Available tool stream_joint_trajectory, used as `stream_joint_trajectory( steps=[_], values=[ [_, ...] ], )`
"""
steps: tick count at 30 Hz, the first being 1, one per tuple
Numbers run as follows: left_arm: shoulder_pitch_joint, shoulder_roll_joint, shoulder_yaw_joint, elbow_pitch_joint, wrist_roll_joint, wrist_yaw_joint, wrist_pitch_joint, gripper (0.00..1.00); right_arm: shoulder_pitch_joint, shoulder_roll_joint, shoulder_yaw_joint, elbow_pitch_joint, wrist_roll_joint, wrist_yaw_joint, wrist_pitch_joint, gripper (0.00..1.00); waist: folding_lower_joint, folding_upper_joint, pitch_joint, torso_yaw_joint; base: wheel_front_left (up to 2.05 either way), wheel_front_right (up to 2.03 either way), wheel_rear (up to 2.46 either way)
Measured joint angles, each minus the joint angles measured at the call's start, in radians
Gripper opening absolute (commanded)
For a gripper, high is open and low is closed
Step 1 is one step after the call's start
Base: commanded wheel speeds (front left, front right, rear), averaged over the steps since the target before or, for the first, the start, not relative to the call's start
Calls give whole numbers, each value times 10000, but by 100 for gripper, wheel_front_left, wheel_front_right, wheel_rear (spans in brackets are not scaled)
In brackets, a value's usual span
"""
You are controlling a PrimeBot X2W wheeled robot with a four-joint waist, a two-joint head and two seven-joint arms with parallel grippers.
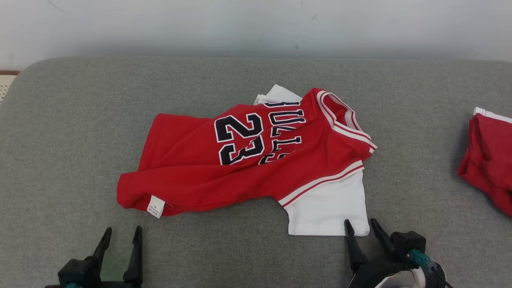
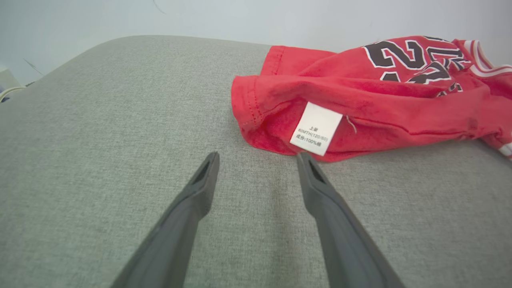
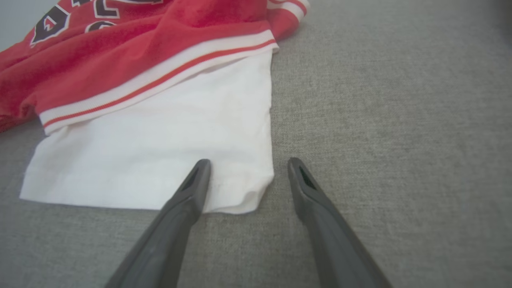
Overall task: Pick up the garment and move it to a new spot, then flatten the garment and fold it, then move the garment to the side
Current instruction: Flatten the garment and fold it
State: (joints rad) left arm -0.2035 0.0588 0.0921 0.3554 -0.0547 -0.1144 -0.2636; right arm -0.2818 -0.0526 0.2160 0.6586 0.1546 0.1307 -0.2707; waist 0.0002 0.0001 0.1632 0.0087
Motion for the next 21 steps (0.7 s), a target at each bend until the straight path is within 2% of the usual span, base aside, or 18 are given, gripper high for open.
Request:
stream_joint_trajectory(
  steps=[1, 3, 4, 5, 9, 15, 21],
  values=[
    [-51, 12, 15, 6, -2, -33, 0, 100, -51, -10, 38, 113, 0, 0, -35, 84, -1, 0, 41, 7, 0, 0, 0],
    [-87, 2, 15, 4, -2, -48, 0, 100, -177, -36, 148, 353, 46, -2, -81, 38, -1, 0, 104, 11, 0, 0, 0],
    [-87, 2, 15, 2, -2, -65, 0, 100, -219, -48, 178, 437, 46, -4, -109, 8, -1, -1, 125, 7, 0, 0, 0],
    [-90, 4, 19, 2, -17, -69, 0, 100, -281, -63, 198, 545, 63, -4, -115, 0, -3, -1, 143, -3, 0, 0, 0],
    [-234, 2, 111, -10, -82, -75, 0, 100, -402, -15, 263, 694, 125, 8, -117, 0, -2, -1, 201, -70, 0, 0, 0],
    [-495, 50, 240, 119, -614, -148, 0, 100, -364, 29, -257, 435, -161, 90, -98, 0, -2, -1, 317, -225, 0, 0, 0],
    [-724, 644, -830, 221, -1824, -159, 0, 100, -346, -77, -853, 198, -447, 98, -84, 0, -2, -1, 489, -452, 0, 0, 0]
  ],
)
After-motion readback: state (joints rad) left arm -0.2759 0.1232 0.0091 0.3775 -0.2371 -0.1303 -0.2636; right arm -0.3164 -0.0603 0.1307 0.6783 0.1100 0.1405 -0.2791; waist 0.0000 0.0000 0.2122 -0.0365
